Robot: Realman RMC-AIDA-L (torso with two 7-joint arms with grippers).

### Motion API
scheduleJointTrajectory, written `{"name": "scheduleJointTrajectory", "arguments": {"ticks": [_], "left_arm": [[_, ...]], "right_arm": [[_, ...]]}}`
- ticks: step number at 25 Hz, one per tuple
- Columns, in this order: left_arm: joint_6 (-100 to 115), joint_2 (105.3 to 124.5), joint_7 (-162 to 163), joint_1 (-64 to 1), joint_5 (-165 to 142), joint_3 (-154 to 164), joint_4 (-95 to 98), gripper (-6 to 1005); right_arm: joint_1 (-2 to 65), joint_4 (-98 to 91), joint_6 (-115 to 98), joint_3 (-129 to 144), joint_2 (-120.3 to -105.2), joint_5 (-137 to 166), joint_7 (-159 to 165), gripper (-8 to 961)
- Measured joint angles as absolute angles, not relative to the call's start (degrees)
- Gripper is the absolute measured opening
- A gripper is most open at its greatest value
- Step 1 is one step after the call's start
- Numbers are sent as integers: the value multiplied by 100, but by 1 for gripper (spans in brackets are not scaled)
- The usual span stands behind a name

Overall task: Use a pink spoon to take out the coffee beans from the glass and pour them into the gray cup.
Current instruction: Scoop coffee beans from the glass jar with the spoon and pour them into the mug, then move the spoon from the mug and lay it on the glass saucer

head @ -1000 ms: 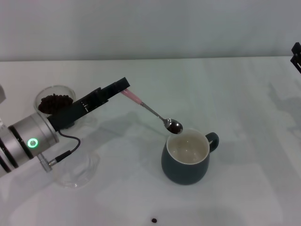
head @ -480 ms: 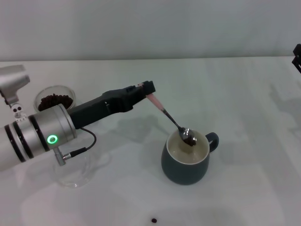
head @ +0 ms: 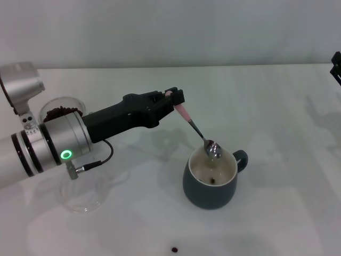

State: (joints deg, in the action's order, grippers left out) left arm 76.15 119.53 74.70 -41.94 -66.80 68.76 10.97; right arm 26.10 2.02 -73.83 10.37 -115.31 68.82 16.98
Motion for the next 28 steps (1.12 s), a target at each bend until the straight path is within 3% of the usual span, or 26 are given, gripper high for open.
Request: {"name": "scheduleJointTrajectory", "arguments": {"ticks": [15, 18, 23, 28], "left_arm": [[8086, 11901, 8174, -3250, -5062, 6829, 1099, 136], [8401, 11882, 8244, -2773, -4540, 6830, 1089, 136], [8802, 11874, 8525, -1413, -3233, 6829, 1037, 136], [8808, 11881, 8551, -779, -2713, 6829, 971, 137]], "right_arm": [[2613, 203, -7430, 1028, -11531, 6881, 1724, 876], [2612, 210, -7434, 1028, -11531, 6882, 1725, 876], [2596, 187, -7438, 1029, -11531, 6882, 1717, 876], [2575, 134, -7440, 1038, -11530, 6882, 1700, 876]]}}
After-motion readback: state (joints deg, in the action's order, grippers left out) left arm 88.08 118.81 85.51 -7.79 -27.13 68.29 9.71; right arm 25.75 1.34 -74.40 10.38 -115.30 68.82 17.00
